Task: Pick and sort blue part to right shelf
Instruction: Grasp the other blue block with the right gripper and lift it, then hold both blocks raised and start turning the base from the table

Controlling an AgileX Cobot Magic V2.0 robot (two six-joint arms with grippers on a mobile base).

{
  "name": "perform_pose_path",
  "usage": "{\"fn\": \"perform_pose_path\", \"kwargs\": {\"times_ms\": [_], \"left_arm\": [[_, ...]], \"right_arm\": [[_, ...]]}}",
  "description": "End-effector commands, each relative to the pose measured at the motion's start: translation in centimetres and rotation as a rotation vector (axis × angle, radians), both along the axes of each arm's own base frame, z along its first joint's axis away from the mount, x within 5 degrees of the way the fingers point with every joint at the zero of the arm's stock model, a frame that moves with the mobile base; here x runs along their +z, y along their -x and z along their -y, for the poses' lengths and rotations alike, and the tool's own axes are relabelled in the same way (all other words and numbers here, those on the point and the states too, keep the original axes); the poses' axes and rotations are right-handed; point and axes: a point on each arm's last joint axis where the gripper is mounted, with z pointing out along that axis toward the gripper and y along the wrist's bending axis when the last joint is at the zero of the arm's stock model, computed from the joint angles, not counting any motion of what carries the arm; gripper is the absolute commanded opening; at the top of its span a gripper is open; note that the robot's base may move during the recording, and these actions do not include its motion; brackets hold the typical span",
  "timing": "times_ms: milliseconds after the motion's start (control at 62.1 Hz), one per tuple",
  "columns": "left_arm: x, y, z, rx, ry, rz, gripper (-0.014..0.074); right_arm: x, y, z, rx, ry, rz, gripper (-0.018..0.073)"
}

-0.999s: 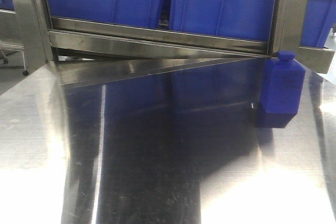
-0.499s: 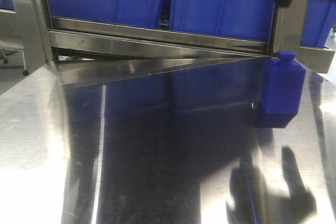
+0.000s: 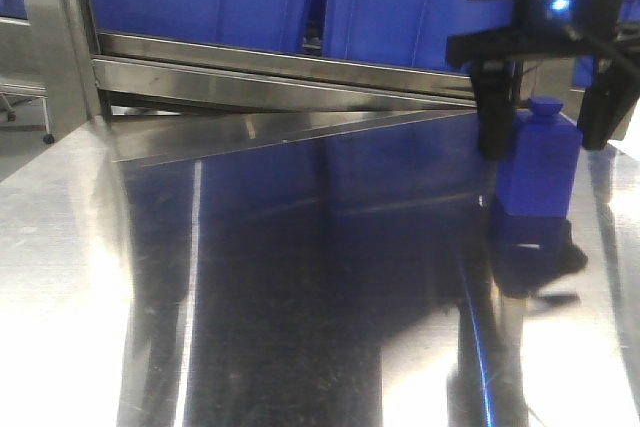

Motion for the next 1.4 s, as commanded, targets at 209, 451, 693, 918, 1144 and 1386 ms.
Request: {"fn": "perform_pose_path", "kwargs": {"times_ms": [209, 451, 693, 918, 1144, 1386], "left_arm": [[1.6, 0.2, 0.1, -0.025, 0.038, 0.095, 0.0294], [1.6, 0.2, 0.1, -0.025, 0.038, 0.095, 0.0294], [1.6, 0.2, 0.1, -0.025, 0.038, 0.095, 0.0294], [1.6, 0.2, 0.1, -0.025, 0.038, 0.095, 0.0294], [1.6, 0.2, 0.1, -0.025, 0.038, 0.095, 0.0294], [1.6, 0.2, 0.1, -0.024, 0.037, 0.092, 0.0294]], "right_arm": [[1.5, -0.7, 0.0, 0.015, -0.008, 0.089, 0.0498], [2.3, -0.6, 0.1, 0.016, -0.013, 0.119, 0.0233], [6.3, 2.1, 0.7, 0.03, -0.061, 0.288, 0.0225], [8.6, 8.8, 1.6, 0.12, -0.081, 0.53, 0.0225], [8.1, 14.7, 3.5, 0.151, -0.126, 0.687, 0.0225], [6.3, 20.2, 5.5, 0.182, -0.133, 0.812, 0.0225]]}}
